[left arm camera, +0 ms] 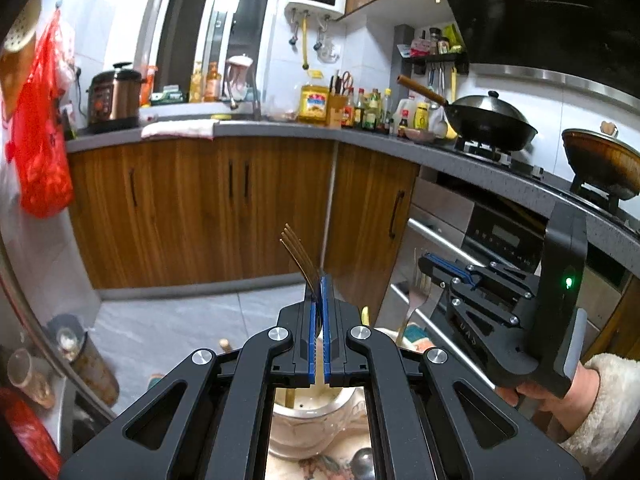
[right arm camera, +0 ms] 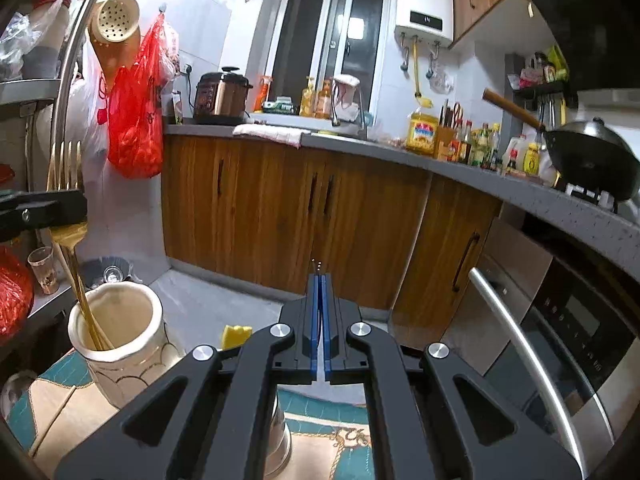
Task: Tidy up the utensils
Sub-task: 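Drop gold fork in tall cup with left tool while right drops steel fork in short cup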
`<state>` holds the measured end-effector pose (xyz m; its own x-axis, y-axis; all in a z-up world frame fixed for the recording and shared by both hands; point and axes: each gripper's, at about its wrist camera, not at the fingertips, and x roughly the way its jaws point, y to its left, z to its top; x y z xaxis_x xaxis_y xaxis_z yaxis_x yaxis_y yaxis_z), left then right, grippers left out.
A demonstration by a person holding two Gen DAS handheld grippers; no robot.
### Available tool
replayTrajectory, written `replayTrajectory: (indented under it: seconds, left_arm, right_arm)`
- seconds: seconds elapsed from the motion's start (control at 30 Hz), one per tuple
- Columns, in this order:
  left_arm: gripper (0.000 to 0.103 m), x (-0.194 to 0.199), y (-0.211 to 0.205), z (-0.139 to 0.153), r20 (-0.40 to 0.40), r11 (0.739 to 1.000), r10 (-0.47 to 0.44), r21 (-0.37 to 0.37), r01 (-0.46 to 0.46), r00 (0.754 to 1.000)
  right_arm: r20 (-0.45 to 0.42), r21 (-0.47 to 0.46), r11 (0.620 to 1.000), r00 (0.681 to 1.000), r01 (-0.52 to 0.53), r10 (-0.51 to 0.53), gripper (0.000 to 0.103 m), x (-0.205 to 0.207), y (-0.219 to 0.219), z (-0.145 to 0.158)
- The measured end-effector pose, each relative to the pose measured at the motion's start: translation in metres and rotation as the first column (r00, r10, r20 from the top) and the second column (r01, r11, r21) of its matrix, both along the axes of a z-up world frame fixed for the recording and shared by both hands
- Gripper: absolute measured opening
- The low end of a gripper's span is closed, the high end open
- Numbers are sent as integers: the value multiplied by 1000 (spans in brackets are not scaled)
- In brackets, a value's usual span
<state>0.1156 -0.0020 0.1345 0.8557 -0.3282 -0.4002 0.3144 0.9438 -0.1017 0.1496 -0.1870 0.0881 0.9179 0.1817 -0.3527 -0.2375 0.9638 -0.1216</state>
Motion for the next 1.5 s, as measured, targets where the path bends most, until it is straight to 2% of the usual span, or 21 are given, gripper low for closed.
replayTrajectory:
  seconds: [0.23,0.5,0.7,0.87,1.23,1.3,1.33,1.37,1.4,1.47,1.5]
  left_arm:
    - [3,7,-1,-8,-41,1000,7,15,-7,999]
    - [3,13,0,-16,-71,1000,8,18,-7,997]
    - [4,14,1,-16,-65,999,18,32,-16,998]
    - [4,18,4,-16,-60,997,53,62,-50,997]
    - [4,24,15,-23,-83,995,83,65,-78,993]
    - [4,24,16,-23,-80,995,83,64,-78,993]
    - [4,22,17,-22,-79,995,80,61,-75,994]
    - [7,21,18,-22,-77,995,80,59,-76,994]
    - [9,19,20,-21,-73,995,81,55,-77,994]
    - [19,15,23,-20,-68,996,80,46,-77,994]
    - [20,13,25,-20,-66,996,80,44,-77,995]
  right_arm:
    - [-64,42,999,998,-9,12,2,9,-5,-7]
    - [-80,36,999,997,-20,23,2,10,-1,-10]
    - [-85,28,999,996,-30,33,2,11,2,-13]
    - [-90,37,999,996,-24,27,2,13,1,-13]
    - [-98,50,999,995,-15,20,2,15,-2,-14]
    - [-105,51,999,994,-12,18,7,15,-3,-14]
    - [-105,55,998,994,-11,17,13,15,-4,-14]
    - [-107,62,998,994,-12,18,21,14,-6,-13]
    - [-109,68,998,994,-12,19,25,13,-7,-13]
    - [-109,83,996,994,-11,20,33,11,-12,-12]
    - [-109,87,996,994,-10,20,38,9,-14,-12]
